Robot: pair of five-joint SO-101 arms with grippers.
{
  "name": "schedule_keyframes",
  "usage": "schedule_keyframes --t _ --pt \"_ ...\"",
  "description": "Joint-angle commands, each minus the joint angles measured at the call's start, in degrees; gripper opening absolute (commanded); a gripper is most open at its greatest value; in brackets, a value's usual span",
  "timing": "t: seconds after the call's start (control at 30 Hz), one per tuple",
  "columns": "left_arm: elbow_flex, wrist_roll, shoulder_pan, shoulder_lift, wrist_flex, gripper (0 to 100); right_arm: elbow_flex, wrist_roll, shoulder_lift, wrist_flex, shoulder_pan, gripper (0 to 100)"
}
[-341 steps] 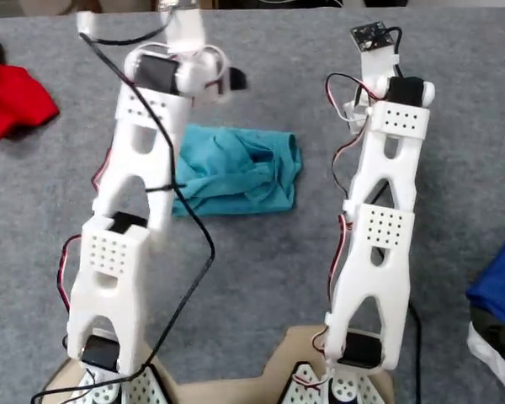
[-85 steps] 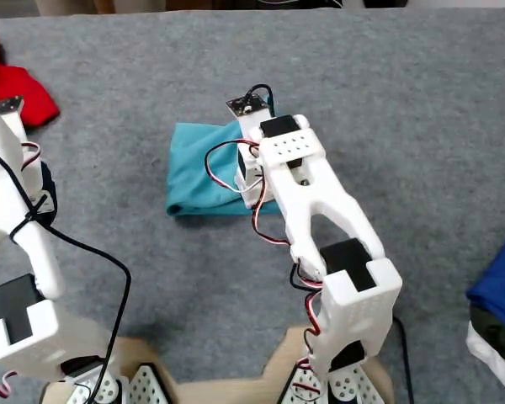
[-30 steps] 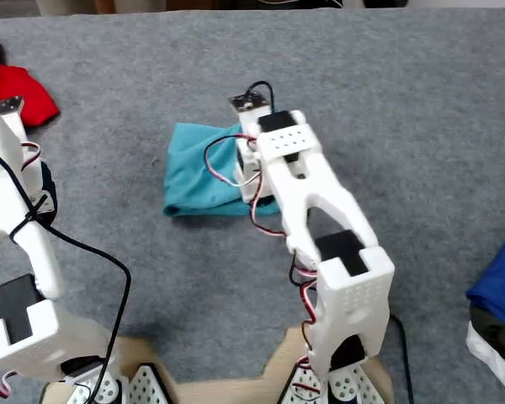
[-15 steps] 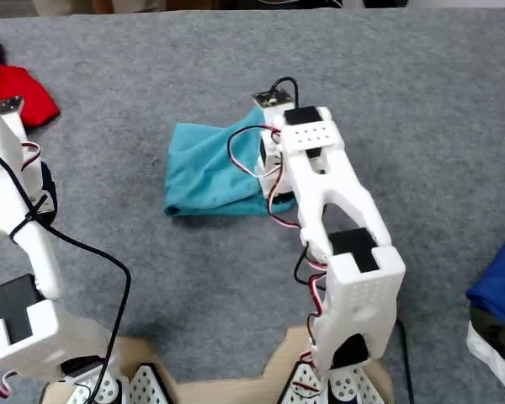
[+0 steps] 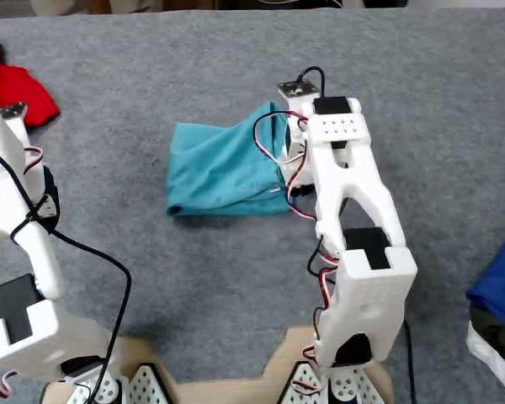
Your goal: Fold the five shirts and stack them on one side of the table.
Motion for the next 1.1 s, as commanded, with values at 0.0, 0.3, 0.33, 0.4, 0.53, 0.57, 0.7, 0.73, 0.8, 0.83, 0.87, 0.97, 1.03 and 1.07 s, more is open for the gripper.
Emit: schedule_keyframes --t 0.0,0.3,0.33,0.4,0.53,0.57,0.7,0.73,0.8,0.83,0.87,0.97,1.03,1.07 --pt "-0.1 -0.6 -0.4 -2.8 0.5 2 -2.5 0.6 -0.7 1.1 1.0 2.7" --pt "-0.4 -0.6 -0.4 -2.9 0.5 2 -2.8 3.4 -0.9 2.5 0.4 13.3" --pt "-0.4 -0.6 -0.5 -2.9 0.5 2 -2.8 4.0 -0.9 2.6 0.0 16.9" --pt "-0.4 -0.6 -0.6 -2.9 0.5 2 -3.3 4.0 -0.9 4.0 -0.7 21.8" --pt "-0.3 -0.6 -0.7 -2.9 0.5 2 -8.5 2.0 -2.2 7.2 -2.8 18.7" --pt "-0.3 -0.6 -0.7 -2.9 0.5 2 -10.2 1.6 -2.4 7.3 -3.4 17.4" --pt "-0.4 -0.6 -0.6 -2.9 0.5 2 -14.8 0.1 -1.8 6.9 -5.8 15.2" --pt "-0.4 -0.6 -0.6 -2.9 0.5 2 -15.5 -0.4 -1.0 6.9 -6.7 15.2" --pt "-0.4 -0.6 -0.6 -2.9 0.5 2 -16.2 -1.3 1.3 6.9 -8.0 15.2" --pt "-0.3 -0.6 -0.6 -2.9 0.5 2 -16.3 -1.8 2.6 6.9 -8.6 15.2" --pt "-0.2 -0.5 -0.6 -2.9 0.5 2 -16.7 -2.5 4.0 6.9 -9.1 15.2" --pt "-0.1 -0.5 -0.6 -2.9 0.5 2 -18.7 -5.1 8.1 7.2 -9.7 15.3" --pt "-0.1 -0.5 -0.6 -2.9 0.5 2 -20.1 -5.8 10.1 7.3 -9.7 15.3" --pt "-0.2 -0.5 -0.6 -2.9 0.5 2 -20.7 -6.0 10.9 7.4 -9.7 15.3"
